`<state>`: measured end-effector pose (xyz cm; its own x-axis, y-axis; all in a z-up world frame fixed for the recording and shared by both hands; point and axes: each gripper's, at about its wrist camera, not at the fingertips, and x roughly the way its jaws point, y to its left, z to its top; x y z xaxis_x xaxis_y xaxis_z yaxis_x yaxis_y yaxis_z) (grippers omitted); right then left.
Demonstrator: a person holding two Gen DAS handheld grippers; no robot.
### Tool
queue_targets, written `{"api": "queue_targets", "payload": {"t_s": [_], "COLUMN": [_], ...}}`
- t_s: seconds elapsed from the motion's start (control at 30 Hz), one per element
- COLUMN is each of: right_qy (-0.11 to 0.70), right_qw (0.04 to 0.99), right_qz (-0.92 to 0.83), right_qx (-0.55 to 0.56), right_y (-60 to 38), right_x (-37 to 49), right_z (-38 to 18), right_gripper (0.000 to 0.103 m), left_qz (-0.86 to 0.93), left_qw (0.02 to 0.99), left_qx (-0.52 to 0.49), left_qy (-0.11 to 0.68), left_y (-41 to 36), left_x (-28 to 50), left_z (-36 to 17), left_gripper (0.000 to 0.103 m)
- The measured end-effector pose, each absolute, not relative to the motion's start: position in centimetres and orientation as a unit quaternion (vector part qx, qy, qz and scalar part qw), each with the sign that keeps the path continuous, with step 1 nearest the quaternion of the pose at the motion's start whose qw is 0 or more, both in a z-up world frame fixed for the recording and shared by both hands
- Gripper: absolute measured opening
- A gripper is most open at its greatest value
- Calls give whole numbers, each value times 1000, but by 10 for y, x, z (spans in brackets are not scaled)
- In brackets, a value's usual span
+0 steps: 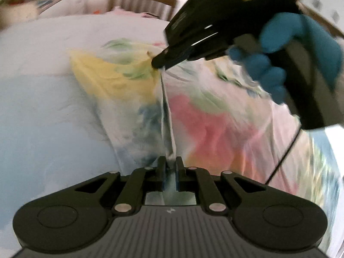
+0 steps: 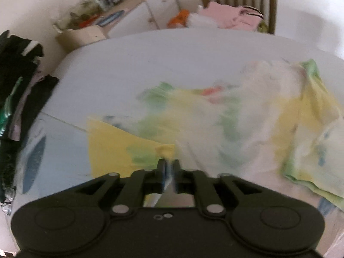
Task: Fold clothes
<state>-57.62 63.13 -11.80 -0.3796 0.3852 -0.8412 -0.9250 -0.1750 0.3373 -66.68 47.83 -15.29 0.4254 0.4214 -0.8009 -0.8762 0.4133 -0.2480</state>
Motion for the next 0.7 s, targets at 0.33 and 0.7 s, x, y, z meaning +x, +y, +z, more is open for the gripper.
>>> {"api": "queue_targets", "payload": {"t_s": [0.33, 0.7], "right_qy": [393, 424], "right_qw": [441, 477], "right_qz": [739, 708], "right_qx": [-324, -303], "right_y": [589, 623], "right_x": [-552, -566], "right_z": [-98, -121], "right_gripper": [103, 103], "left_qz": [388, 462], "left_qw": [814, 787], "left_qx": [-334, -329], "left_qy": [276, 242], "left_y": [495, 593], "left_x": [-718, -751], "left_z": [-112, -128], "left_gripper": [63, 58]}}
